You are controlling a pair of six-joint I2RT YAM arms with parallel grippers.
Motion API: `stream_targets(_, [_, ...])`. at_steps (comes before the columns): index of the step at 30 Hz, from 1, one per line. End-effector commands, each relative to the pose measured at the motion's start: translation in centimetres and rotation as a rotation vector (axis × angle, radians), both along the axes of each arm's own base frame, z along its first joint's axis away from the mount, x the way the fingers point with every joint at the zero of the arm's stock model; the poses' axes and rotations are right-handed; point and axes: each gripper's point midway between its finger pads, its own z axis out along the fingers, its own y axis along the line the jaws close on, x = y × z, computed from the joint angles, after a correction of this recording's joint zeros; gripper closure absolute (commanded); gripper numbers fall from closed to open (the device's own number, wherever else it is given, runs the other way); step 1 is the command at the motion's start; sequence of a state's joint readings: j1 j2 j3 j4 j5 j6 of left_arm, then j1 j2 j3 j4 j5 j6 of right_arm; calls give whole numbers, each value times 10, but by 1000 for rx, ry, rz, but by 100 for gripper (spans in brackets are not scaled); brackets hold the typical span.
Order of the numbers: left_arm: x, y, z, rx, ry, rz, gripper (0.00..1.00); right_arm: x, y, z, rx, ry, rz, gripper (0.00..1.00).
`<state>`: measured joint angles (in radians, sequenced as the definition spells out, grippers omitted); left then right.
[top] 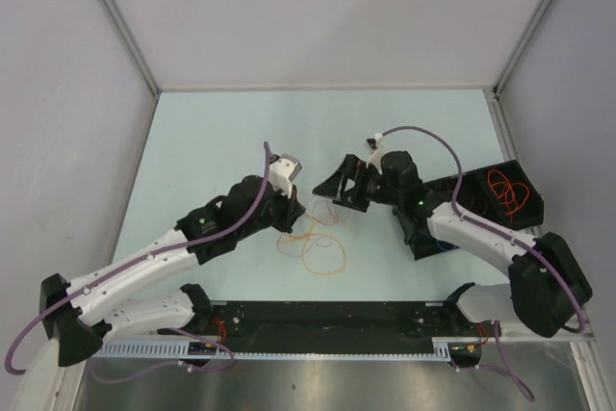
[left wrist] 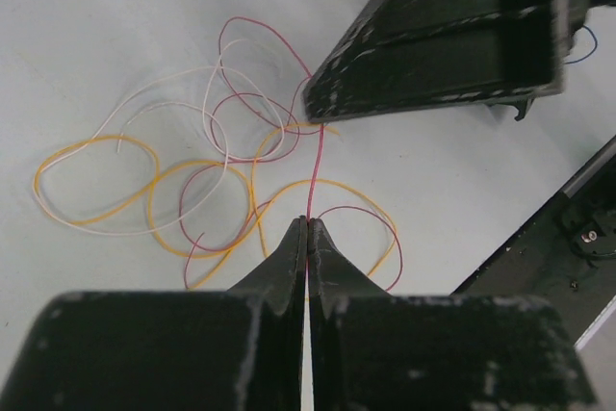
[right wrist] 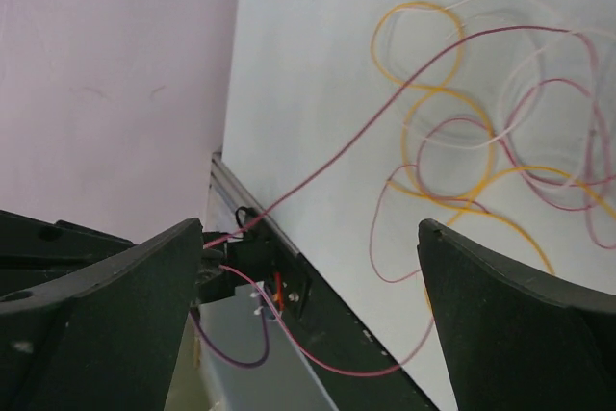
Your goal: Untangle the cables
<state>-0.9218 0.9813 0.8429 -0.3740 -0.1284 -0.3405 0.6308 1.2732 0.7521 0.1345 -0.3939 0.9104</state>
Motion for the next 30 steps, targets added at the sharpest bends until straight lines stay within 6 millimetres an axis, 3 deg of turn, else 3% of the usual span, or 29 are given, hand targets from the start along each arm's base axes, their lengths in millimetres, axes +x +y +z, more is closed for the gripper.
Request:
stream_targets(1, [-1,-12,11,-66,-13,-27,100,-1,35,32,151,-18,64,5])
stream_targets(9, [-1,-14,10,-68,-10,-32,100,7,47,36,169,-27,54,48])
stream_targets(10, [-1,-14,10,-68,-10,-32,100,8,47,36,164,-27,50,59])
stream_targets(12, [-2,-14,9,-66,-7,-35,100,9,46,36,162,-30,47,72])
stream_targets(13, [-2,-14,9,-65,-7,-33,100,9,46,36,161,-30,45,94])
stream_targets(14, [-1,-14,8,-62,-5,-32,99,9,45,35,158,-26,42,100])
stream_targets(15, [-2,-14,8,-64,-3,-34,97,8,45,37,156,-32,43,100])
stream_targets(17, [-3,-14,13,-78,-1,-28,69,10,43,39,149,-42,42,100])
stream_targets(18, [-3,-14,16,-90,0,-23,51,10,39,39,131,-53,41,100])
stream_targets(19, [-4,-14,22,-116,7,-12,16,14,36,46,124,-73,31,100])
stream_targets(21, [-9,-17,48,-206,-17,-33,0,23,22,48,78,-83,-13,100])
stream_targets(22, [-11,-19,59,-259,-9,-23,0,27,18,68,74,-146,-19,100])
stream_targets(24, [-14,-20,94,-365,-36,-24,0,34,4,73,12,-164,-60,100])
stream_targets(25, [-16,-21,108,-423,-27,-15,0,38,0,85,-10,-220,-65,100])
stream_targets(26, [-21,-25,134,-502,-52,-49,0,40,-4,101,-21,-247,-74,100])
stream_targets(28, [-37,-27,170,-630,-59,-123,0,44,-18,112,-79,-278,-109,100])
stream_targets(29, [-43,-27,199,-719,-100,-157,0,46,-22,132,-76,-316,-128,100])
stream_targets(30, [-51,-27,213,-769,-102,-192,0,48,-29,133,-106,-312,-147,100])
